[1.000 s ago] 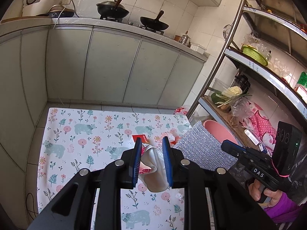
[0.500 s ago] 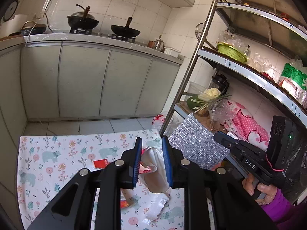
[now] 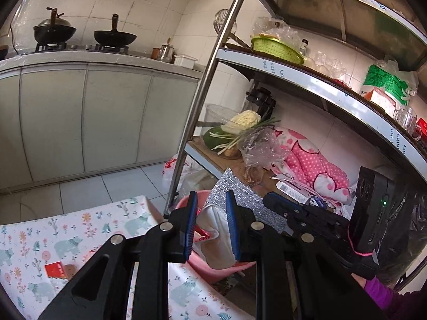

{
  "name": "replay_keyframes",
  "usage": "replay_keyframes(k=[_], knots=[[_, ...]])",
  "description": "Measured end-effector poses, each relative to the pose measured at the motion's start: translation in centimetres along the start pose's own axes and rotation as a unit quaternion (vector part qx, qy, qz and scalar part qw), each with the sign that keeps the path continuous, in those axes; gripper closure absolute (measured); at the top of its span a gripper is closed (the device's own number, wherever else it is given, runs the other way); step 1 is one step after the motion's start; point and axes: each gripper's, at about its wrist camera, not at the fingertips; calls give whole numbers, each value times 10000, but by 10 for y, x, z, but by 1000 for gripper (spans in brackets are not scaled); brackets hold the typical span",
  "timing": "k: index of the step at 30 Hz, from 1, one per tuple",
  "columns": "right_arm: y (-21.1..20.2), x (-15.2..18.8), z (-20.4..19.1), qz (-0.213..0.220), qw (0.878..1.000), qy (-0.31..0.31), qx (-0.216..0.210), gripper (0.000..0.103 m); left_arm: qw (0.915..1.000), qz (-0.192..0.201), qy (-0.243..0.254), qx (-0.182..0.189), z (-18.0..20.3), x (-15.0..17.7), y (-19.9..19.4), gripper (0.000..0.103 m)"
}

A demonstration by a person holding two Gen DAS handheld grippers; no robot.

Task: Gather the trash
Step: 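Carry the tissue packet and mesh scrubber to the pink basin and release both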

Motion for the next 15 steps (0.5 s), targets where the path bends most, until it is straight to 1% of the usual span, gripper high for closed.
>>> replay_keyframes(k=[5,9,15], knots=[[19,7,23,-159,9996,238,79,100,9996,-251,-2,163,11,-5,51,82],[32,13,33,-239,9990,340,146,100,9983,-555,-45,178,12,-1,90,82],[46,20,45,-372,9982,440,193,100,9956,-925,-48,138,12,9,129,82]])
Point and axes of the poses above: each gripper's, at about its wrist camera, not at the fingertips, and y roughly the way its jaws point, z to its right, x to its underside, and after that the axes turned 13 degrees about -z, right-handed
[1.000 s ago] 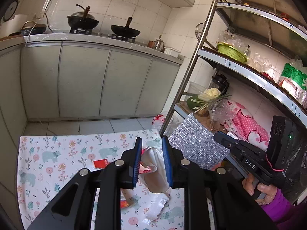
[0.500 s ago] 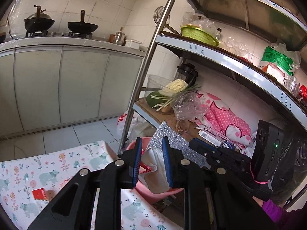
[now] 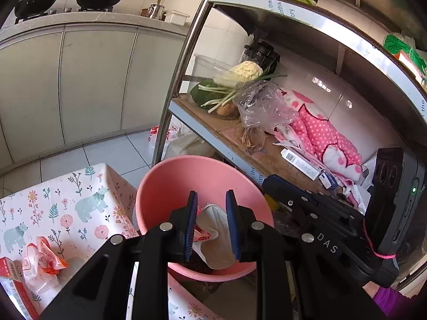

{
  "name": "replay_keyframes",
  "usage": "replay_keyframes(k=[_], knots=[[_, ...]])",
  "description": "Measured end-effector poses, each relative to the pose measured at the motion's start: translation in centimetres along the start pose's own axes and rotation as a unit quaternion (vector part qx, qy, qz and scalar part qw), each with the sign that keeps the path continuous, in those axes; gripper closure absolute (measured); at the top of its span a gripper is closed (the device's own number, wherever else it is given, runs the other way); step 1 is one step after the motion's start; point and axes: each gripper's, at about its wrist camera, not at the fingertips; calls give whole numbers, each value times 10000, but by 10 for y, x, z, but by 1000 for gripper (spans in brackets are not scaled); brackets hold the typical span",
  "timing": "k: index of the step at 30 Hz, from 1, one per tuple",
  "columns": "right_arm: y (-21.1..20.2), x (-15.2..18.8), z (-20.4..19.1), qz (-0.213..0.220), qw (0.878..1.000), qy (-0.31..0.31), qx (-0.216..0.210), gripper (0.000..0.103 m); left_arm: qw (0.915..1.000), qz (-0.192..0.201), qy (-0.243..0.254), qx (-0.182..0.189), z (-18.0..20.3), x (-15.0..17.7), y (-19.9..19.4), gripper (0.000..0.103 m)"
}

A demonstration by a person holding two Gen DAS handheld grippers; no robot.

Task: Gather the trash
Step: 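Carry the tissue packet and mesh scrubber to the pink basin and release both, then return both open tools to the table over the red medicine box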

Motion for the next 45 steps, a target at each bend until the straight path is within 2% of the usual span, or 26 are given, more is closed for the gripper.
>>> replay_keyframes(k=[7,16,18,20,22,32,35,38,45], knots=[[3,6,5,-59,9999,110,16,100,10000,-90,-4,-41,0,4,9,77],[-2,12,-3,-149,9998,77,77,99,9998,-124,5,-123,3,5,-2,70],[-5,13,-6,-142,9999,53,60,90,9998,-101,6,-152,5,5,-7,70],[-11,16,-10,-95,9999,47,3,74,9998,-72,9,-164,6,6,-12,69],[-16,18,-13,-52,10000,44,-33,70,9999,-39,5,-166,7,7,-18,69],[-42,28,-33,40,9999,-116,-118,70,9997,113,-60,-224,13,20,-52,68],[-49,31,-39,54,9997,-151,-189,69,9995,156,-4,-278,15,25,-64,59],[-54,34,-48,69,9994,-224,-263,69,9991,231,-17,-343,15,31,-80,58],[-59,44,-69,15,9978,-417,-506,69,9965,290,-244,-745,-4,54,-117,58]])
Point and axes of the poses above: each gripper's, at about its wrist camera, not at the fingertips, and y roughly the way its jaws point, z to its right, x to its underside, and after that the axes turned 13 degrees about -z, right-handed
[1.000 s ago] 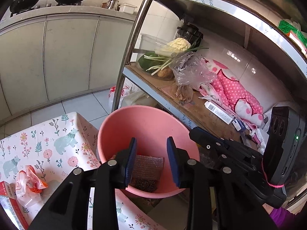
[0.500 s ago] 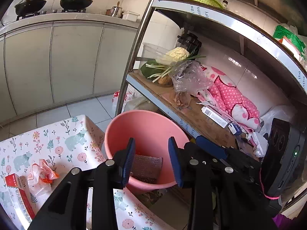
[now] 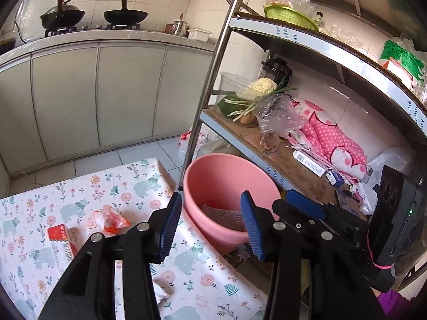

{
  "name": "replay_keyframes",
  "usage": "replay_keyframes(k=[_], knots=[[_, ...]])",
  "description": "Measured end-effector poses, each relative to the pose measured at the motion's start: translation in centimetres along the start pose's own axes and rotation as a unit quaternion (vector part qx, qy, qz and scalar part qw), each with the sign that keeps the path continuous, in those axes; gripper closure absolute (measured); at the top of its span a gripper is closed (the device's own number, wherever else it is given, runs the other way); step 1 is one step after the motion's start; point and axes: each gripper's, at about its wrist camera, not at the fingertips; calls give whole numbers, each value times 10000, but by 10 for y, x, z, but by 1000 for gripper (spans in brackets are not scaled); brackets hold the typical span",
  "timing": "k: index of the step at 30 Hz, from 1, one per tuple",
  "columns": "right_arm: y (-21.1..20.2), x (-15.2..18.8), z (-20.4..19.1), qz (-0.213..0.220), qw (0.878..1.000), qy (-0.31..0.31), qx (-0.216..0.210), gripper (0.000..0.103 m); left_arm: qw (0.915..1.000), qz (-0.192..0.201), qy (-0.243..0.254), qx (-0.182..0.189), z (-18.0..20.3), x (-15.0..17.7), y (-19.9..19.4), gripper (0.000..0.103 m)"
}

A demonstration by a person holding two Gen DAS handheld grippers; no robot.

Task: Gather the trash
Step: 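Return both open tools to the table over the red medicine box, then close the left tool on the red medicine box while the right tool grasps the orange-white bag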

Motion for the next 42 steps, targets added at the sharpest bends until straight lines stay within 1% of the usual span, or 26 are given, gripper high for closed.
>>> replay_keyframes(k=[6,12,19,20,22,24,26,34,42], knots=[[3,6,-20,-104,9996,-173,-193,69,9986,49,-296,-445,-35,20,-31,58],[4,11,-37,-188,9988,-304,-321,69,9949,94,-668,-753,-70,39,-54,58],[9,16,-48,-289,9979,-394,-423,69,9875,5,-1168,-1056,-109,62,-65,58],[10,17,-50,-306,9977,-402,-444,69,9862,-36,-1235,-1103,-114,65,-65,56],[12,18,-53,-341,9974,-427,-477,69,9831,-129,-1378,-1199,-123,70,-62,51],[15,19,-57,-372,9970,-453,-504,69,9802,-239,-1494,-1278,-130,74,-57,48],[17,21,-59,-413,9966,-470,-538,69,9774,-346,-1577,-1363,-136,77,-52,44],[28,26,-62,-598,9949,-513,-623,69,9687,-835,-1761,-1538,-144,85,-12,43],[38,29,-57,-736,9939,-445,-684,69,9597,-1150,-1947,-1672,-151,91,23,43]])
Point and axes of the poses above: each gripper's, at about its wrist camera, not at the fingertips, and y roughly the way its jaws point, z to its right, x to its underside, and after that the axes turned 13 degrees about -z, right-handed
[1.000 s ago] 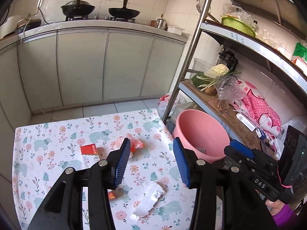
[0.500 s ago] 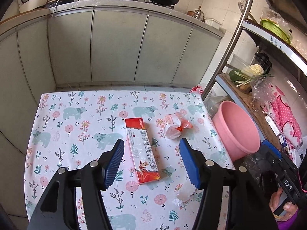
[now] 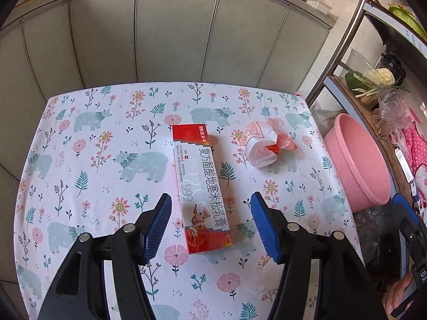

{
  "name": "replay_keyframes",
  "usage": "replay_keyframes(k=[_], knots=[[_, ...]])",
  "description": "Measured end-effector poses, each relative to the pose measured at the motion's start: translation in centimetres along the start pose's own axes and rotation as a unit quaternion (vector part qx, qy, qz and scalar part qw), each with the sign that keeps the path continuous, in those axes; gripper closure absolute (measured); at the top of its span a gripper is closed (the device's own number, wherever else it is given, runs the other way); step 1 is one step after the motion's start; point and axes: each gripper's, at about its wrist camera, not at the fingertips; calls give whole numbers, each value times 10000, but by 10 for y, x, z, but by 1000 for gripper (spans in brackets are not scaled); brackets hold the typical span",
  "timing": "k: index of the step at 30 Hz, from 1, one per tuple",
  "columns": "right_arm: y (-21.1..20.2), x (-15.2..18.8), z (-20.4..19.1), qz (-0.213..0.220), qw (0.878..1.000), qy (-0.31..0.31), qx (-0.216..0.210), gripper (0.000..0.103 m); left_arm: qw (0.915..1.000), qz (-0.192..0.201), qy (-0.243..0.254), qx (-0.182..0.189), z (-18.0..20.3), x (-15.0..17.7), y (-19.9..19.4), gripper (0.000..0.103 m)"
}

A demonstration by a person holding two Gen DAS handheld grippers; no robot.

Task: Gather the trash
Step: 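Close the left tool on the red medicine box while the right tool grasps the orange-white bag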

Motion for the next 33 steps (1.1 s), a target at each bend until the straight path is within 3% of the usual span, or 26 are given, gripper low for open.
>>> replay_keyframes(k=[9,15,28,31,33], knots=[[17,-5,-3,-201,9997,-48,-91,69,9998,-172,-22,-124,1,-3,22,45],[38,-16,-11,-491,9983,-68,-309,69,9996,-212,-82,-138,-7,-5,29,61],[92,-50,-65,-780,9940,-354,-686,68,9990,149,-402,125,-49,0,-1,63],[107,-63,-83,-736,9943,-585,-512,53,9983,240,-476,246,-59,2,-10,63],[117,-69,-95,-706,9938,-813,-281,53,9978,290,-506,318,-65,3,-14,63]])
Point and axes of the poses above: each gripper's, at about its wrist camera, not at the fingertips, and y roughly the way its jaws point, z to its right, x to its underside, and after that the axes turned 13 degrees about -z, right-handed
